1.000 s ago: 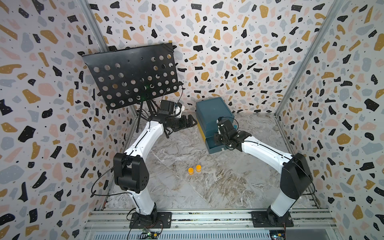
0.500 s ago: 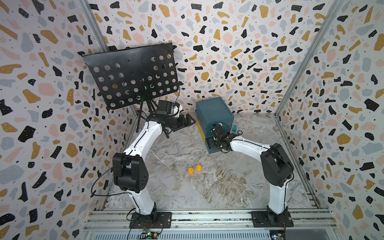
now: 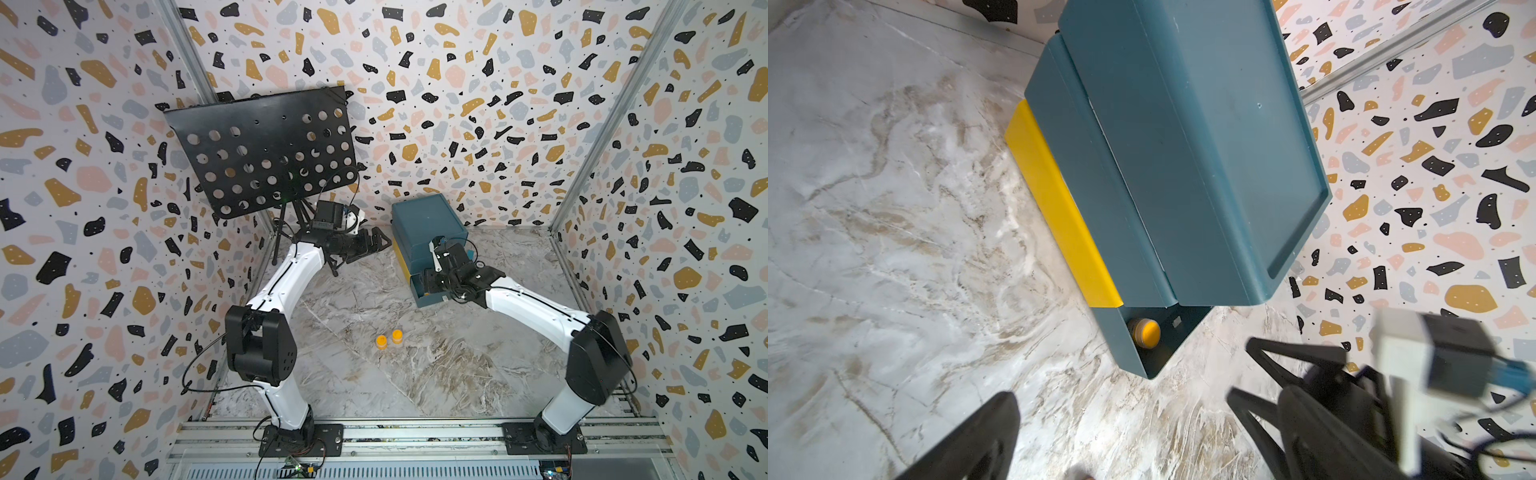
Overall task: Put the paint cans in the drawer according to color
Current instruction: Place the paint can in the drawer, then pick up the paint can at the center of the board.
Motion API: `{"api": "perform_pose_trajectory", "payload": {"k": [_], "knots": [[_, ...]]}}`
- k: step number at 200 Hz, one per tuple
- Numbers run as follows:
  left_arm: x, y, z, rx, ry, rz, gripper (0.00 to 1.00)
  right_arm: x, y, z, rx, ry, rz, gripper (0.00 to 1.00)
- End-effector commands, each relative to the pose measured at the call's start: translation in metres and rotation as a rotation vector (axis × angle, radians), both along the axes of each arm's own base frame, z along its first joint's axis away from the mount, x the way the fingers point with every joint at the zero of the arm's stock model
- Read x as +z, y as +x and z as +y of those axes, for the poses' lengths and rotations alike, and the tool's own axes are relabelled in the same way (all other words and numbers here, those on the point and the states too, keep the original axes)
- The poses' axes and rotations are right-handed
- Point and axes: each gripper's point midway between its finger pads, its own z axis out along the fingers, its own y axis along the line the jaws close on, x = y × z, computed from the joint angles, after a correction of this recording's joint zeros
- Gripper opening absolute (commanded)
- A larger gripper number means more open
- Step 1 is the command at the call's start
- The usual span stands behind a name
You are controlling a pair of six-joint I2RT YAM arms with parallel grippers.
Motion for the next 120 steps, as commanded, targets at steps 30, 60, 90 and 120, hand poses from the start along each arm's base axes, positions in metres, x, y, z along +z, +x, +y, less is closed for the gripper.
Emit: {"api": "perform_pose_trajectory", "payload": {"k": [30, 60, 90, 120], "knots": [[0.004, -0.018, 0.014, 0.012, 0.057, -0.048, 1.00, -0.034, -0.062, 0.019, 0.126, -0.006, 0.087, 0.65], [0.007, -0.019, 0.021, 0.035, 0.081, -0.073, 1.00, -0.060, -0.081, 0.041, 0.167, -0.028, 0.144, 0.66], [0.001, -0.020, 0.021, 0.038, 0.079, -0.059, 1.00, -0.084, -0.093, 0.059, 0.193, -0.090, 0.194, 0.68], [-0.001, -0.020, 0.023, 0.040, 0.090, -0.057, 1.00, -0.103, -0.094, 0.066, 0.192, -0.124, 0.230, 0.68]]}}
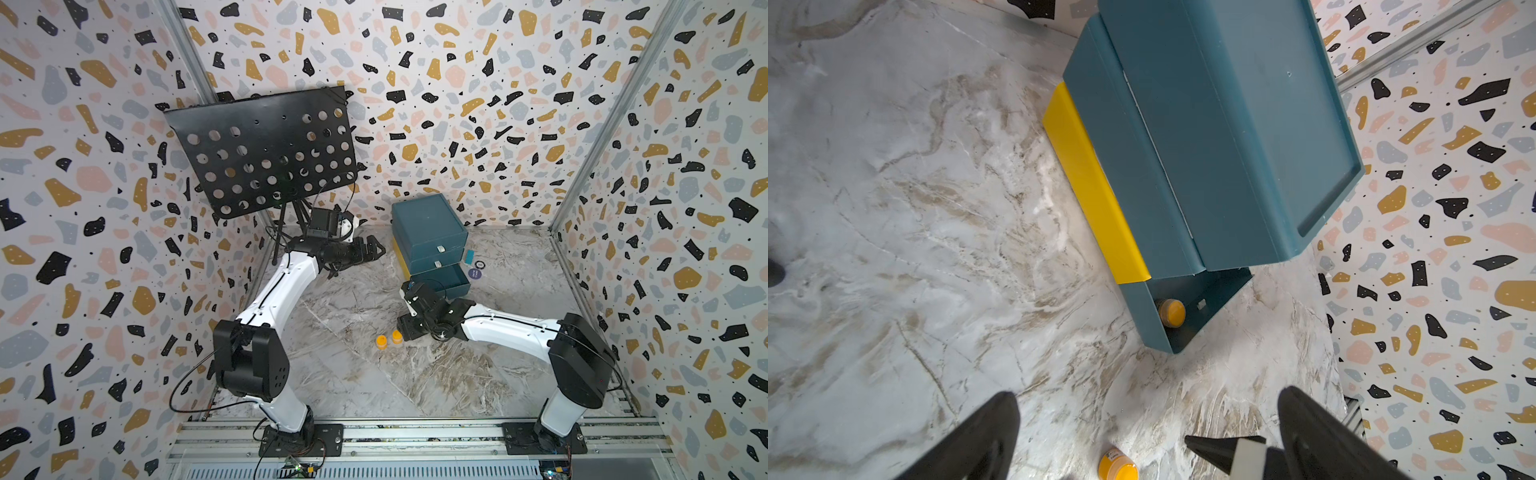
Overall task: Put the paint cans in the drawer according to color
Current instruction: Pick up the paint can at the center of the board.
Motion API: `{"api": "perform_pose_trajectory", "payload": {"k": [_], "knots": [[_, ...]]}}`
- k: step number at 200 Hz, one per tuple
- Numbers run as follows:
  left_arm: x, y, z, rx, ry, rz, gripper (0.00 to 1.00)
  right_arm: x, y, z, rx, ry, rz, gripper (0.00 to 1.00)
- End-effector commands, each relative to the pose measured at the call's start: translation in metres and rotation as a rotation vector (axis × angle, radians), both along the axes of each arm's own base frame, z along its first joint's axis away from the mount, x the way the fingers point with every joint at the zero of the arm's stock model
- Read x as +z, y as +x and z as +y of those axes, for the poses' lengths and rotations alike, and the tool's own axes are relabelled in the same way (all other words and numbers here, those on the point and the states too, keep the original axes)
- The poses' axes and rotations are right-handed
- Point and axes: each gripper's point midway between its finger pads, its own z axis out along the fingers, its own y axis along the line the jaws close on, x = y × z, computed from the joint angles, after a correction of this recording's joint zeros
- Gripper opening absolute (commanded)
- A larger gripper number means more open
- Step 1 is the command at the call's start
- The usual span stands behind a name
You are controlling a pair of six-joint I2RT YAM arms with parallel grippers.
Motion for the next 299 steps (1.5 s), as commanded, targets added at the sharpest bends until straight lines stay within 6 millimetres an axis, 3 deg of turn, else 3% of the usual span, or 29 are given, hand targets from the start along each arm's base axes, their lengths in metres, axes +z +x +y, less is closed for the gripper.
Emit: {"api": "perform_pose_trajectory", "payload": {"k": [1, 100, 153, 220, 247, 299], "knots": [[0.006, 0.002, 0.005, 0.003, 0.017, -0.044, 1.00, 0.008, 0.003, 0.007, -0.019, 0.005, 0.001, 0.68], [0.009, 0.003, 0.005, 0.001, -0.004, -0.043, 1.00, -0.019, 0.004, 0.029, 0.009, -0.021, 0.045, 0.66], [0.009, 0.003, 0.005, 0.002, -0.012, -0.040, 1.00, -0.037, 0.000, 0.029, 0.009, -0.065, 0.069, 0.64], [0.007, 0.003, 0.004, 0.000, -0.013, -0.037, 1.00, -0.044, 0.002, 0.020, -0.016, -0.092, 0.048, 0.43], [0.007, 0.003, 0.004, -0.001, -0.014, -0.036, 1.00, -0.026, 0.005, 0.012, -0.028, -0.091, -0.003, 0.36], [0.006, 0.003, 0.003, -0.004, -0.022, -0.030, 1.00, 0.050, 0.030, -0.022, -0.091, -0.097, -0.172, 0.33]]}}
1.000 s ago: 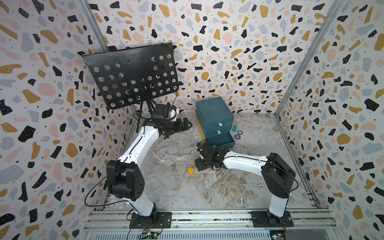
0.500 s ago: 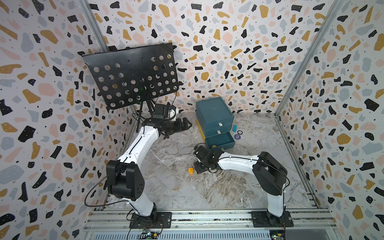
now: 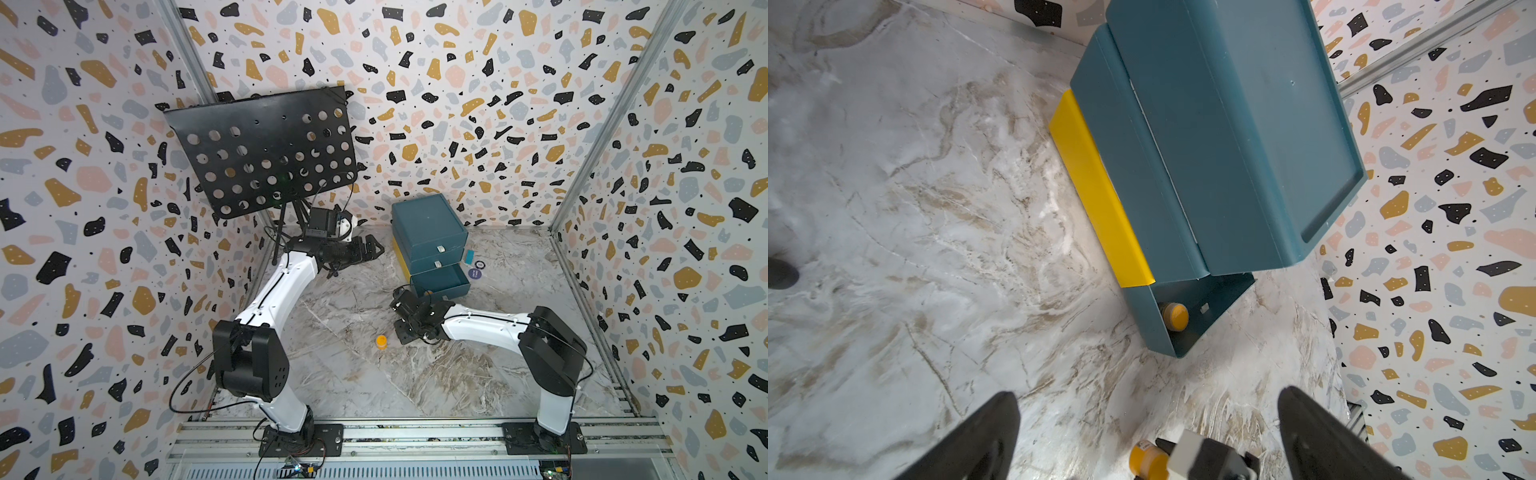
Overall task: Put the paint cans in the drawer according to color
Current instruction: Pick up the paint can at the center of the board, then place the paint can in the drawer.
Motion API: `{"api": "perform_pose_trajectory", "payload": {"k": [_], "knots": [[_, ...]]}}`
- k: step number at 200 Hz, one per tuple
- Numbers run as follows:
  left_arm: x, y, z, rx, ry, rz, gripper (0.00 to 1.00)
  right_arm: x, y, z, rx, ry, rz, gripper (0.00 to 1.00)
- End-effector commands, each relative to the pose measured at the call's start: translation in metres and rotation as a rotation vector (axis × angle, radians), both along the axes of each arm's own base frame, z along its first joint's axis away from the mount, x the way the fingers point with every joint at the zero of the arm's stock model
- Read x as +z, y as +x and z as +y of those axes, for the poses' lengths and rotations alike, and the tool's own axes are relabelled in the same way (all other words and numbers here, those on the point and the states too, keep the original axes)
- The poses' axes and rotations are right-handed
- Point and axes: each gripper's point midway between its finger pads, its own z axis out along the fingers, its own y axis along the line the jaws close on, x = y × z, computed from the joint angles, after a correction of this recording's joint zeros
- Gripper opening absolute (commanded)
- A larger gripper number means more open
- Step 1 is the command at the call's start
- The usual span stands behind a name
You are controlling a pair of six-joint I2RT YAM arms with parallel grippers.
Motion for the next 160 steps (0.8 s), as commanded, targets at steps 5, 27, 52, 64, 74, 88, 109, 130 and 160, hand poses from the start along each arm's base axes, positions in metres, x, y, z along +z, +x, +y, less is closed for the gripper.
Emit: {"api": "perform_pose_trajectory", "payload": {"k": [5, 27, 52, 64, 74, 88, 109, 130, 160], "knots": [[0.006, 0.001, -0.002, -0.013, -0.019, -0.028, 1.00, 0.070, 0.025, -0.026, -0.057, 0.038, -0.140, 0.33], [0.005, 0.001, -0.002, -0.015, -0.027, -0.022, 1.00, 0.088, 0.050, -0.049, -0.120, 0.061, -0.171, 0.30], [0.005, 0.001, -0.004, -0.018, -0.037, -0.020, 1.00, 0.094, 0.079, -0.070, -0.188, 0.084, -0.171, 0.30], [0.005, 0.001, -0.004, -0.018, -0.037, -0.019, 1.00, 0.092, 0.092, -0.075, -0.206, 0.100, -0.162, 0.30], [0.005, 0.001, -0.004, -0.019, -0.037, -0.018, 1.00, 0.088, 0.103, -0.077, -0.219, 0.110, -0.155, 0.30], [0.006, 0.001, -0.003, -0.018, -0.036, -0.021, 1.00, 0.081, 0.116, -0.079, -0.232, 0.108, -0.143, 0.30], [0.004, 0.001, -0.004, -0.019, -0.038, -0.017, 1.00, 0.071, 0.132, -0.079, -0.243, 0.101, -0.139, 0.30], [0.005, 0.001, -0.006, -0.022, -0.051, -0.014, 1.00, 0.061, 0.144, -0.079, -0.252, 0.091, -0.136, 0.30], [0.005, 0.001, -0.006, -0.023, -0.052, -0.012, 1.00, 0.045, 0.156, -0.079, -0.264, 0.056, -0.127, 0.31]]}}
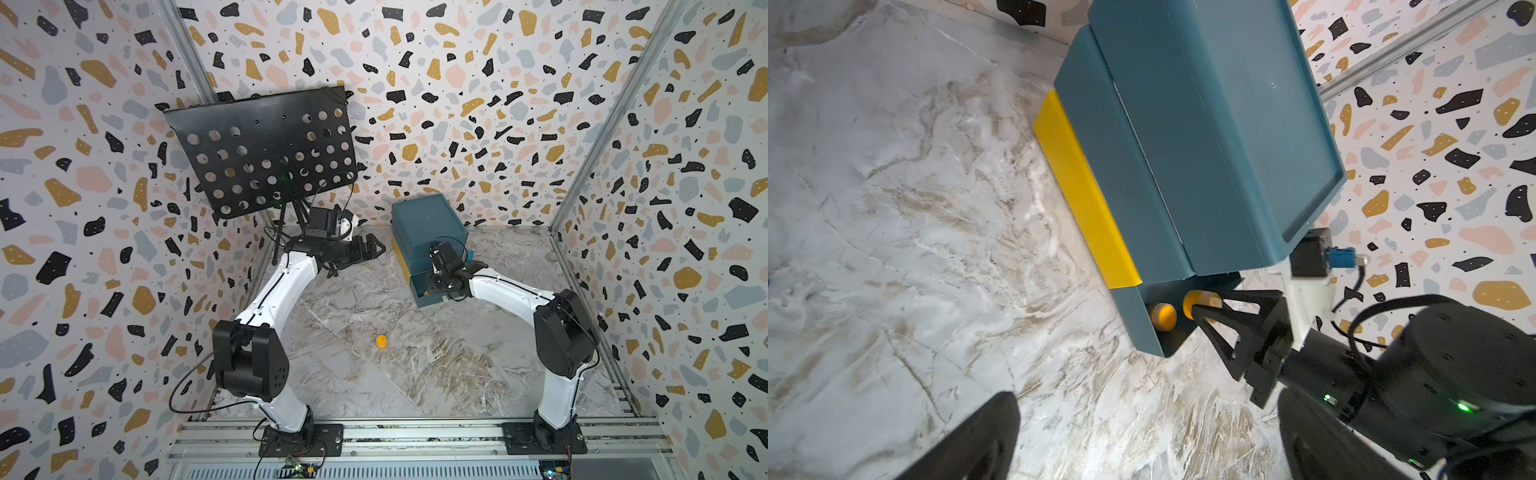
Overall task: Put the paint cans in the drawer according to color
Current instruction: Place the paint can in the drawer, then pick up the paint can at the center of the board.
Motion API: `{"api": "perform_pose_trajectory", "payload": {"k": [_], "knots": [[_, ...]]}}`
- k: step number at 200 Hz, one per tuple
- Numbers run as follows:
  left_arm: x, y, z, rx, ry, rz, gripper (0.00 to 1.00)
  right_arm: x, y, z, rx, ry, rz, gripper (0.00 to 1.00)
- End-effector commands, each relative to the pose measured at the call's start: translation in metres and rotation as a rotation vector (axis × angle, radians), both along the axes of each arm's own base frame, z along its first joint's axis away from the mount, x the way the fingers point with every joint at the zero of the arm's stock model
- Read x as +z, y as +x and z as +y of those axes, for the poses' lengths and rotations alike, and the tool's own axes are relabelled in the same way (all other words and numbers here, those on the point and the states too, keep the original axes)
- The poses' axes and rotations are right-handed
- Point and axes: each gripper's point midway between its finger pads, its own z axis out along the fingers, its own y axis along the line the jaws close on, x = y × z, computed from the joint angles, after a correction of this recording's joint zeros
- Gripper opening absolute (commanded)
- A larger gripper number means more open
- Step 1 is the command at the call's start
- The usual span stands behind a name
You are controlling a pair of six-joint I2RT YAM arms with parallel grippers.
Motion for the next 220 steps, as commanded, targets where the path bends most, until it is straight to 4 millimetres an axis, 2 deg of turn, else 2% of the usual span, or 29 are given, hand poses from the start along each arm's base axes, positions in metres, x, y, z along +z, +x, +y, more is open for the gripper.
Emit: {"api": "perform_pose_trajectory", "payload": {"k": [1, 14, 36, 57, 74, 101, 117, 136, 159, 186, 220], "knots": [[0.000, 0.002, -0.001, -0.006, -0.017, -0.009, 1.00, 0.018, 0.015, 0.005, 0.002, 0.013, -0.053, 0.31], [0.000, 0.002, -0.001, -0.005, -0.016, -0.010, 1.00, 0.010, 0.017, 0.002, -0.004, -0.007, -0.044, 0.36], [0.000, 0.002, -0.001, -0.005, -0.016, -0.008, 1.00, -0.001, 0.016, 0.003, 0.000, -0.016, -0.021, 0.52], [-0.001, 0.002, 0.000, -0.004, -0.016, -0.006, 1.00, 0.001, 0.010, 0.007, 0.017, 0.019, -0.012, 0.62], [-0.001, 0.003, -0.001, -0.004, -0.014, -0.005, 1.00, 0.012, 0.004, 0.007, 0.027, 0.053, -0.025, 0.65], [-0.003, 0.003, 0.001, 0.001, -0.005, -0.003, 1.00, 0.048, -0.014, 0.010, 0.068, 0.129, -0.069, 0.66], [-0.002, 0.003, 0.002, 0.003, 0.001, -0.007, 1.00, 0.069, -0.032, 0.014, 0.104, 0.166, -0.094, 0.66], [-0.001, 0.003, 0.004, 0.010, 0.009, -0.012, 1.00, 0.076, -0.060, 0.026, 0.157, 0.200, -0.075, 0.66], [0.000, 0.004, 0.007, 0.022, 0.017, -0.018, 1.00, 0.066, -0.096, 0.047, 0.211, 0.227, -0.034, 0.66], [0.000, 0.006, 0.012, 0.039, 0.020, -0.017, 1.00, 0.037, -0.129, 0.076, 0.261, 0.234, 0.046, 0.67], [-0.001, 0.006, 0.015, 0.051, 0.019, -0.017, 1.00, 0.013, -0.149, 0.109, 0.294, 0.219, 0.085, 0.71]]}}
